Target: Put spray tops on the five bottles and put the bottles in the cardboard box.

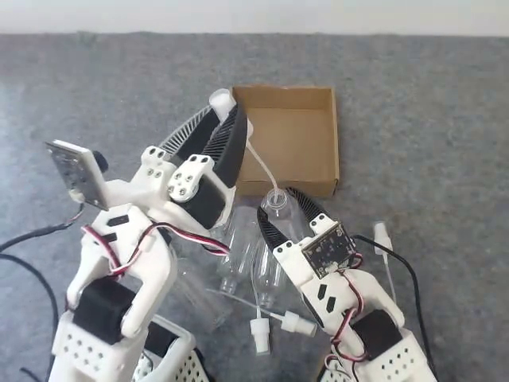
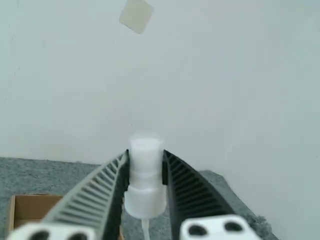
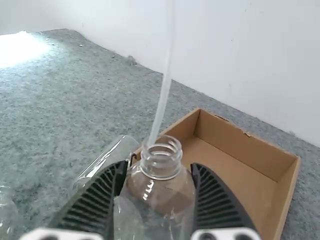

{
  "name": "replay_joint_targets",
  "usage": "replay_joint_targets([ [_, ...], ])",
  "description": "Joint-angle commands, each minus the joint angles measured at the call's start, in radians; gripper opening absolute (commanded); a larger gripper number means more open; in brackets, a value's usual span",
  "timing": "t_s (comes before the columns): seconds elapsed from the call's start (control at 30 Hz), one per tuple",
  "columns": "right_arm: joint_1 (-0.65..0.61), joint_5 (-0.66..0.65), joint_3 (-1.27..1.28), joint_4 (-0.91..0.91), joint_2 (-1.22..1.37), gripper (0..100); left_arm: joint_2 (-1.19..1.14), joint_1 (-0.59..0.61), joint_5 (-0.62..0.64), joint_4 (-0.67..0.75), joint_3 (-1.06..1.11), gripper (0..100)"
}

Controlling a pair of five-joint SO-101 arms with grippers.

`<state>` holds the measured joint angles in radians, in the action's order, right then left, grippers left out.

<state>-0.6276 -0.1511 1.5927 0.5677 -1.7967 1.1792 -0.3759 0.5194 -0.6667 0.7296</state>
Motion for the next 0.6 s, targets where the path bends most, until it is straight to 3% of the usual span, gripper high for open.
replay_joint_targets([
  [0.0,-0.008,-0.014,0.005,0.005,-0.018,0.6,0.014,-0.002,-0.009,0.000,-0.018,1],
  [0.23,-0.008,-0.014,0.005,0.005,-0.018,0.6,0.011,0.000,-0.011,0.133,0.088,1],
  [0.57,-0.007,-0.014,0.006,0.005,-0.018,0.6,0.018,0.000,-0.011,0.137,0.168,1],
])
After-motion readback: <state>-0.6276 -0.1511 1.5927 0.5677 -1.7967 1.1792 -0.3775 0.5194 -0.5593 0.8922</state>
